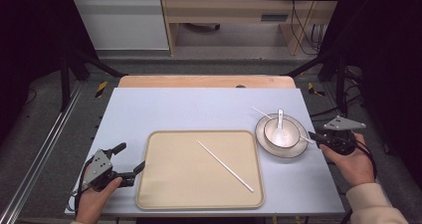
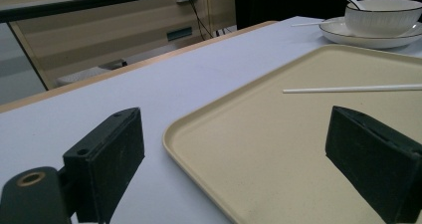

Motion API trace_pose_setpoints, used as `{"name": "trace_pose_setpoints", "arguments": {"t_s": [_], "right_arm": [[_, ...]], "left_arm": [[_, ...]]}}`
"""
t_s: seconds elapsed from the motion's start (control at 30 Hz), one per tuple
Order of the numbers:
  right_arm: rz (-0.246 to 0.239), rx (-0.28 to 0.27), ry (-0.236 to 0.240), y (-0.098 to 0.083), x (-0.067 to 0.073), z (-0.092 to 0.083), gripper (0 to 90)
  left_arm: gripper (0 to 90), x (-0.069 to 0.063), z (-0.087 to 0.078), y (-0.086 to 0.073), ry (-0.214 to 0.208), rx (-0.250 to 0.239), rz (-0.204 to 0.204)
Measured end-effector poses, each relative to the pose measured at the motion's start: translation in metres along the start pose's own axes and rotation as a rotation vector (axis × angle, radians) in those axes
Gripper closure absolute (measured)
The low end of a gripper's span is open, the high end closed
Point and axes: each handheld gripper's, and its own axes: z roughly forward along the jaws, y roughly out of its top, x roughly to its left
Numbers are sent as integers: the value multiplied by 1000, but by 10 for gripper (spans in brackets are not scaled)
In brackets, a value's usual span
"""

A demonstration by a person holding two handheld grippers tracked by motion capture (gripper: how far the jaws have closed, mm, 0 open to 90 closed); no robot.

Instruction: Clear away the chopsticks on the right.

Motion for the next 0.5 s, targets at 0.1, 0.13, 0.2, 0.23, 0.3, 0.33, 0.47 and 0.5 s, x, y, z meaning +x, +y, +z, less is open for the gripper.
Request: {"name": "trace_pose_setpoints", "arguments": {"t_s": [0.1,0.13,0.2,0.23,0.3,0.33,0.47,0.5], "right_arm": [[3,36,24,-5,-4,16,670],[4,50,35,-6,-5,21,666],[-8,70,53,-8,-6,29,655],[-10,80,60,-8,-6,32,652],[-19,98,66,-8,-7,38,647],[-19,102,74,-8,-7,41,646],[-36,130,94,-9,-6,51,646],[-38,132,97,-9,-5,53,648]], "left_arm": [[80,0,0,-1,0,5,1],[80,0,1,-1,0,6,-1],[80,0,1,-1,-1,10,0],[80,0,1,-1,-2,10,0],[79,0,1,-2,-3,12,0],[80,0,2,-2,-4,12,2],[79,-1,2,-2,-7,11,2],[80,-1,2,-2,-7,12,2]]}}
